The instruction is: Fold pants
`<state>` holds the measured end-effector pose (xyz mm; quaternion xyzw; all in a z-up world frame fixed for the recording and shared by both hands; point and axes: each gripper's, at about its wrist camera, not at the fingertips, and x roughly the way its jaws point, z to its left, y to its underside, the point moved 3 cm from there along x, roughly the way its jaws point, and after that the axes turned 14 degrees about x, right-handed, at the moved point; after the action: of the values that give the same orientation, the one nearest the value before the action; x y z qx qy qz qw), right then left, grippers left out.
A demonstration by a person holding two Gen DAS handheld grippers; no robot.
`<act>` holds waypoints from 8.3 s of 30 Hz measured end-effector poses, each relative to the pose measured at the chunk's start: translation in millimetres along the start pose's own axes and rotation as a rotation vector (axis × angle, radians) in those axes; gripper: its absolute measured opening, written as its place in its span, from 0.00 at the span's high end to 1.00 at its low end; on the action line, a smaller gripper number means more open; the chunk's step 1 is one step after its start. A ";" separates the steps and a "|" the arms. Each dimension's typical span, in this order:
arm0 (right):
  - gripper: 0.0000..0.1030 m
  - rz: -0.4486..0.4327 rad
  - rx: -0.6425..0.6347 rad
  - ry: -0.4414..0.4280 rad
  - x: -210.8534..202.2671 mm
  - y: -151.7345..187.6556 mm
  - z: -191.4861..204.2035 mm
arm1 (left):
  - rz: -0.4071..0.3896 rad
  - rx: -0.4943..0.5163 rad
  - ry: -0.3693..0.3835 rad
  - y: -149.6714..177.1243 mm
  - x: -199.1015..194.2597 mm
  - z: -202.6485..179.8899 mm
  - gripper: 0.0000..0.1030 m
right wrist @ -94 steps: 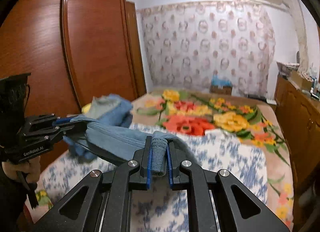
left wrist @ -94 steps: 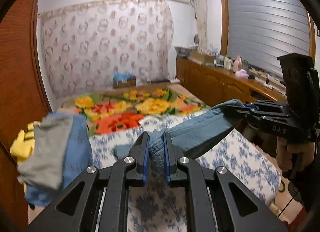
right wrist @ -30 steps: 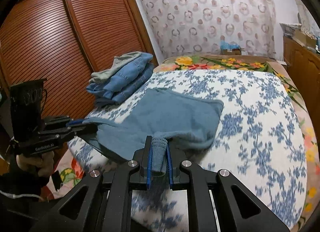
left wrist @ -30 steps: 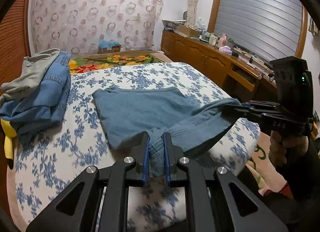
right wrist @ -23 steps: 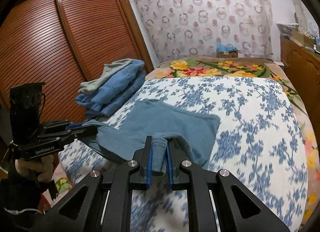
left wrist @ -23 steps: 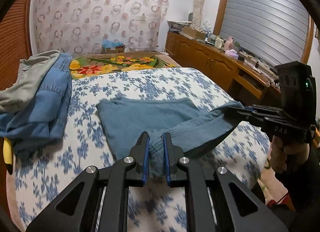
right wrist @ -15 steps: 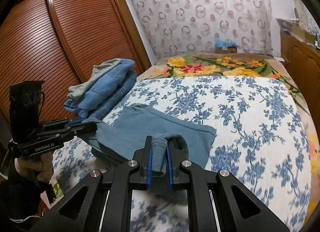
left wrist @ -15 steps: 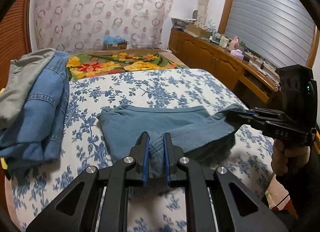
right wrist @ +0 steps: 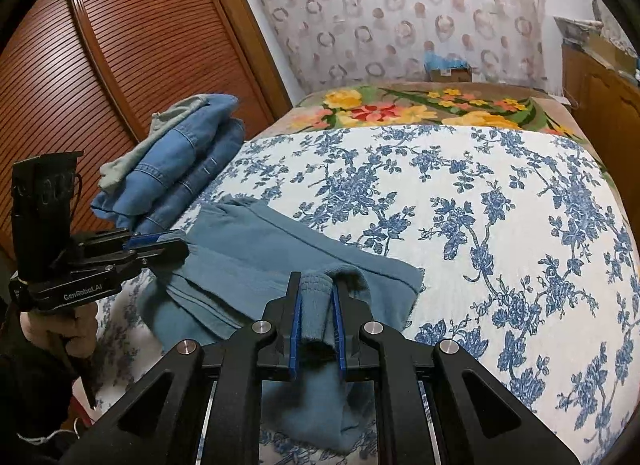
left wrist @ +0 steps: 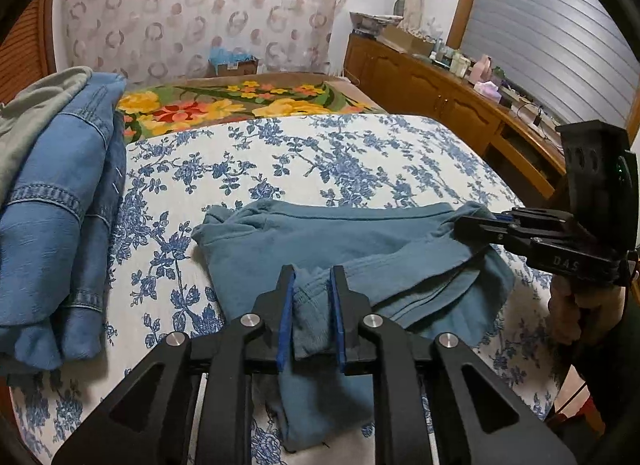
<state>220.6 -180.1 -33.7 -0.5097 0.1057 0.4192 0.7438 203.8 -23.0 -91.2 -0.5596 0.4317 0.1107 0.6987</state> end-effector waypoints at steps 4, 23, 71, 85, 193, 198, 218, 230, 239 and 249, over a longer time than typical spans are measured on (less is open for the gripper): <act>0.84 -0.001 -0.021 0.015 0.1 -0.8 3.7 | 0.006 -0.007 -0.004 0.5 1.3 3.6 0.68; 0.59 -0.025 -0.104 0.073 -43.9 18.2 1.2 | 0.002 0.040 -0.042 21.7 -22.4 -0.4 0.27; 0.92 0.063 -0.147 0.107 21.1 -12.3 -13.1 | 0.017 0.084 -0.053 -26.9 35.3 18.5 0.82; 0.75 0.049 -0.092 0.108 9.3 -16.2 -16.1 | -0.036 0.043 -0.096 -38.5 22.4 29.8 0.86; 0.55 0.039 -0.106 0.199 17.3 7.0 -0.4 | 0.045 0.005 -0.104 7.9 6.9 15.5 0.30; 0.53 0.041 -0.095 0.181 14.4 8.0 -1.7 | 0.067 -0.025 -0.099 2.0 22.0 26.7 0.36; 0.51 0.044 -0.102 0.182 16.0 6.3 -1.0 | 0.063 -0.075 -0.039 -1.6 39.8 37.5 0.51; 0.77 0.051 -0.078 0.148 15.9 5.9 -0.8 | 0.009 -0.031 -0.044 -9.3 20.4 24.0 0.78; 0.90 0.044 -0.019 0.045 4.2 4.3 -3.3 | -0.027 -0.010 -0.054 -10.2 0.3 13.0 0.79; 0.91 -0.040 -0.052 0.023 -35.0 12.6 12.0 | -0.094 0.025 -0.073 -15.6 -34.0 -7.5 0.81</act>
<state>186.2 -186.4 -16.3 -0.5357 0.0931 0.4010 0.7373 189.7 -23.9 -55.8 -0.5659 0.3805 0.0928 0.7255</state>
